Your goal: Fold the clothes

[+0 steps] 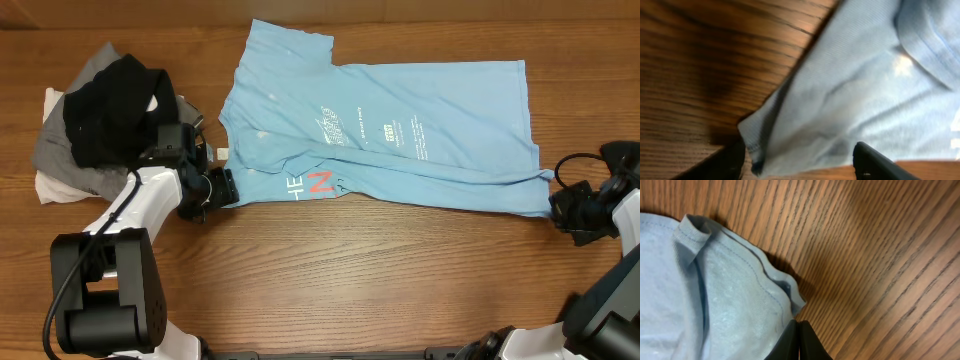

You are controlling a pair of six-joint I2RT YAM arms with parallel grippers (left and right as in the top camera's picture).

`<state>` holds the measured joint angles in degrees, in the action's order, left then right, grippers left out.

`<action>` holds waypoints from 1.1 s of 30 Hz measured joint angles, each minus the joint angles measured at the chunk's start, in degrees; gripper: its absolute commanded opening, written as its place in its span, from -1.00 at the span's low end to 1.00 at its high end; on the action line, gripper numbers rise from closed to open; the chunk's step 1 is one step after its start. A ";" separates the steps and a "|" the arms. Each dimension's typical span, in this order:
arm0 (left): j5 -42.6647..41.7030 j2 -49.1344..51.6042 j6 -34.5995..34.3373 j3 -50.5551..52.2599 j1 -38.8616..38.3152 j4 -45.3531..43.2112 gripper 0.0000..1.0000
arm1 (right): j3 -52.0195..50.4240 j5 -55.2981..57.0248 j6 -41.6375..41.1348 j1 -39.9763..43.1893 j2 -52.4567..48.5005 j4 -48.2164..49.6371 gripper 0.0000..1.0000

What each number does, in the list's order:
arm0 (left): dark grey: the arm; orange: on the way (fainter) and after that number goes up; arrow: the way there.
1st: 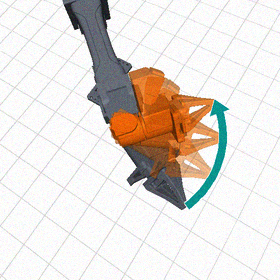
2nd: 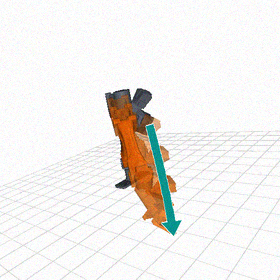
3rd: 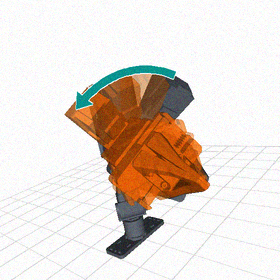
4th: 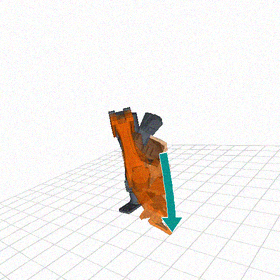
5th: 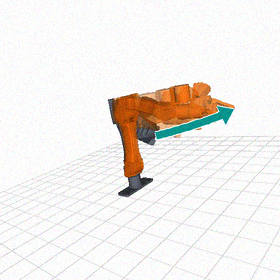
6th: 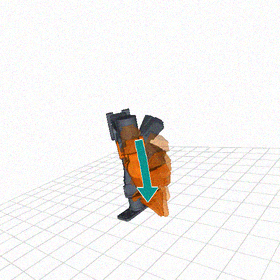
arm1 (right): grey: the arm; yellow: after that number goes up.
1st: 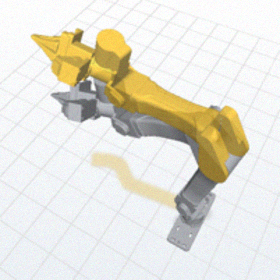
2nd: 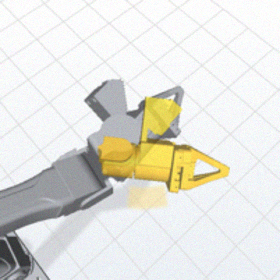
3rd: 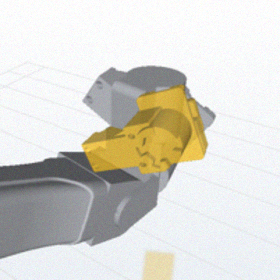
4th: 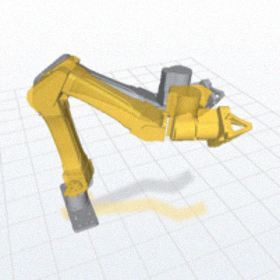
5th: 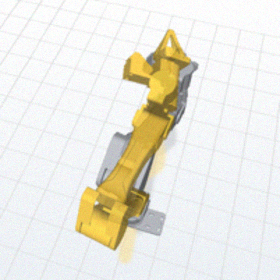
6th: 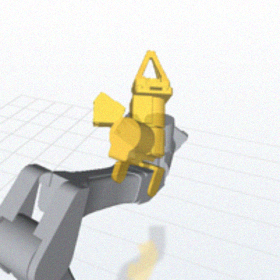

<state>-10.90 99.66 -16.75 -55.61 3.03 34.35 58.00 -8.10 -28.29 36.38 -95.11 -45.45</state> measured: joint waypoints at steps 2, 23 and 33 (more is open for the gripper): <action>0.35 0.00 -0.83 0.50 0.00 -0.48 -0.31 | 0.00 -0.48 0.00 0.00 0.00 0.00 -0.92; 3.80 0.00 0.98 0.70 9.09 7.32 -0.92 | 0.00 -0.70 -0.04 0.76 0.00 0.24 -0.92; 3.91 0.00 3.67 0.70 9.40 7.50 -0.72 | 0.00 0.50 -0.09 0.76 0.00 -0.61 -0.64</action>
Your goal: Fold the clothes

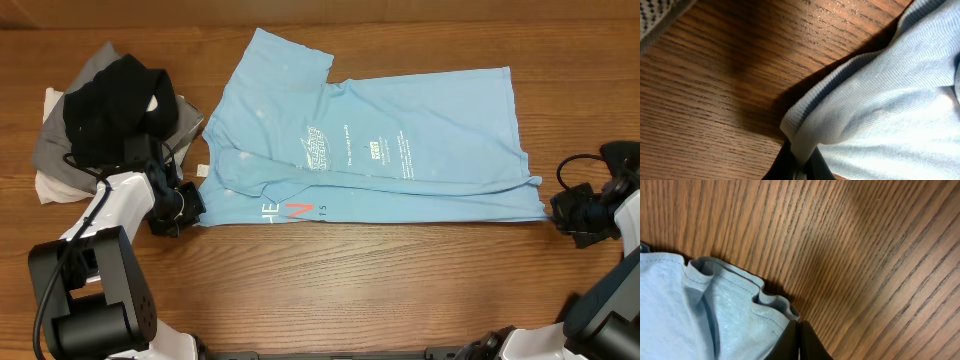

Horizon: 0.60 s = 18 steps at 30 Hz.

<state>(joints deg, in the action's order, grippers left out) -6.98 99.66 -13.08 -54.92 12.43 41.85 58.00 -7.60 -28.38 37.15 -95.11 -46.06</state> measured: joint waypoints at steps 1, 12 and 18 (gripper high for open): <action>0.00 0.00 0.15 0.00 0.00 -0.02 -0.54 | 0.00 -0.26 -0.37 0.00 0.00 0.11 -0.46; 2.05 0.00 2.80 -0.44 0.70 3.54 0.18 | 1.33 -5.79 3.30 0.33 0.00 0.48 -0.03; -5.16 0.02 4.76 -5.81 0.74 12.00 0.18 | 6.99 -15.39 8.48 0.33 0.00 -0.83 -0.06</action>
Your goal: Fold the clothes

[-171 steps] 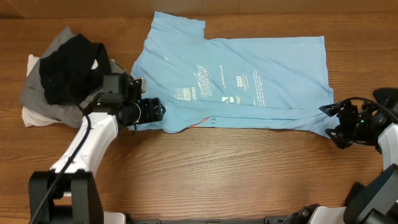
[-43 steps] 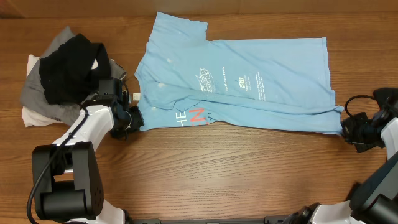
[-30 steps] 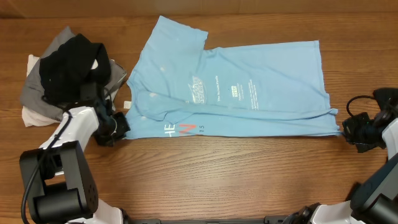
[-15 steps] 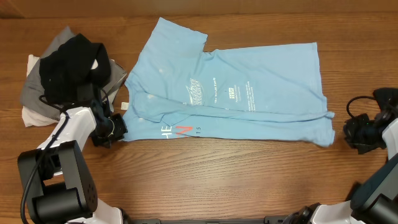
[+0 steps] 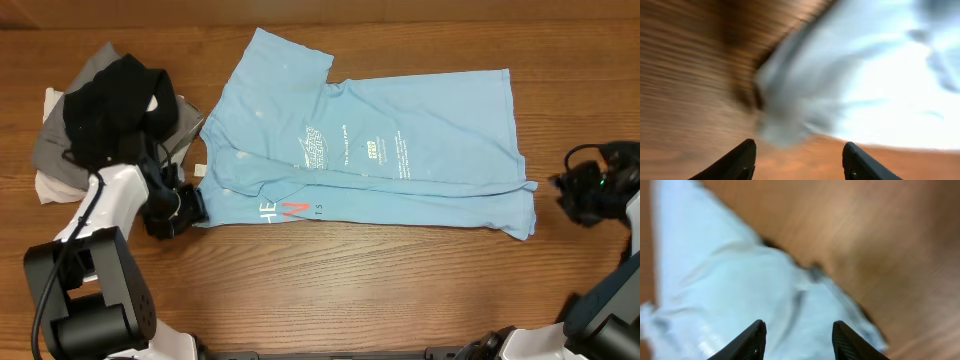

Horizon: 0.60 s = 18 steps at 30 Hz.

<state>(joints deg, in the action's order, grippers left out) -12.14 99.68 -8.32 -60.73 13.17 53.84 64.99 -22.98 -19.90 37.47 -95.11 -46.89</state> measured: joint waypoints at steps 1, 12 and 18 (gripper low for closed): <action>-1.97 0.00 0.33 -1.68 0.00 1.86 0.17 | 1.25 -1.88 0.96 -0.02 0.00 -0.79 -0.06; -19.56 0.07 -0.02 -27.89 -6.49 0.46 0.78 | 17.62 -8.00 6.84 -10.88 0.00 -0.79 0.47; -16.57 1.14 -8.00 -31.41 -13.03 -16.94 0.71 | 18.64 -4.94 2.78 -16.46 -1.18 8.37 0.52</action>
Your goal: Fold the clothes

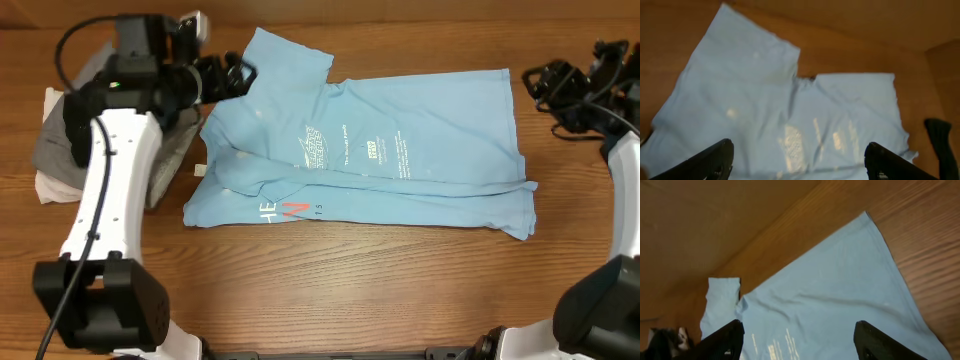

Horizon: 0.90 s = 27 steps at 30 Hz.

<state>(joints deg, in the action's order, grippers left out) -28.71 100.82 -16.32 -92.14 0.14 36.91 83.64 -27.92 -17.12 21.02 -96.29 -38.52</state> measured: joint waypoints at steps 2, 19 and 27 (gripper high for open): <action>0.26 2.23 -2.16 -0.66 -0.63 -2.71 0.68 | 0.04 0.55 -0.72 -0.50 -1.44 0.46 0.52; -2.40 12.22 0.92 -0.87 -0.39 26.95 0.67 | -2.56 15.28 -3.76 3.19 -5.99 -28.72 0.64; 9.66 9.66 1.81 1.38 0.02 37.62 0.70 | -13.88 12.74 -2.82 5.99 -6.08 -23.80 0.30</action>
<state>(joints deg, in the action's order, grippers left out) -19.05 110.48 -14.50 -90.76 0.16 74.52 69.76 -15.18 -19.94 27.00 -102.37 -62.33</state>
